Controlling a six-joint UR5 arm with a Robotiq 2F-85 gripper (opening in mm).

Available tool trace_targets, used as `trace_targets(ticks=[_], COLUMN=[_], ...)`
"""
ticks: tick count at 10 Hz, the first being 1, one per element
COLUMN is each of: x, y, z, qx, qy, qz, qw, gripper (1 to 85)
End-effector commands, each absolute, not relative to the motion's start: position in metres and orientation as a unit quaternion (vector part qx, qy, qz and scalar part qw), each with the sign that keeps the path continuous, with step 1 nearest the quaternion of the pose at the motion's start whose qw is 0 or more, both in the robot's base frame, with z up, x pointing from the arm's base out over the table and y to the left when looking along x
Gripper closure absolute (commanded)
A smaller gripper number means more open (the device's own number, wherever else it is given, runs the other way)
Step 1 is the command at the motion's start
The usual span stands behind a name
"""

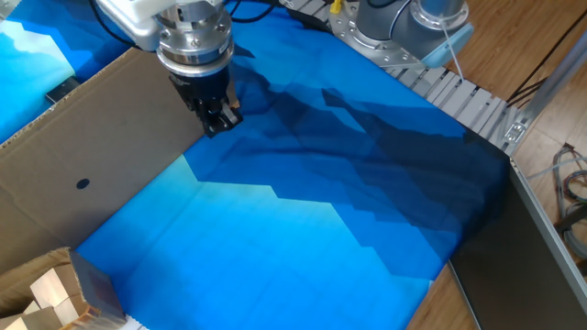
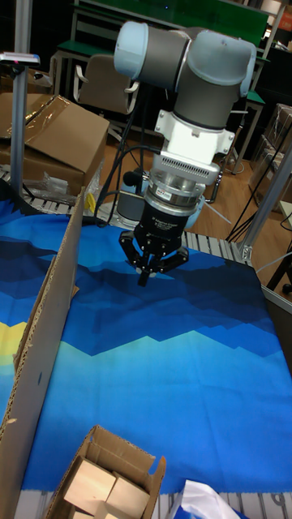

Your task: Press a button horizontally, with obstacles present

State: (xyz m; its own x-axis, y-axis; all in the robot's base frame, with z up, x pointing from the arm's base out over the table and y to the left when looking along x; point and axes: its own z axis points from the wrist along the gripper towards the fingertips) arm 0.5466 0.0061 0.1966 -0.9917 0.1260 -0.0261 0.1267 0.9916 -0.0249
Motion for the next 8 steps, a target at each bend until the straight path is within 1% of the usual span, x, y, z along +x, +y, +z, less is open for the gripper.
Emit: trace_targets(ticks=[1, 4, 8], x=[0.544, 0.525, 0.505], y=[0.009, 0.024, 0.030], z=[0.210, 0.239, 0.251], qx=[0.064, 0.077, 0.078], qy=[0.998, 0.997, 0.997], qz=[-0.004, 0.012, 0.019], qw=[0.019, 0.015, 0.007], gripper=[84.7, 84.7, 84.7])
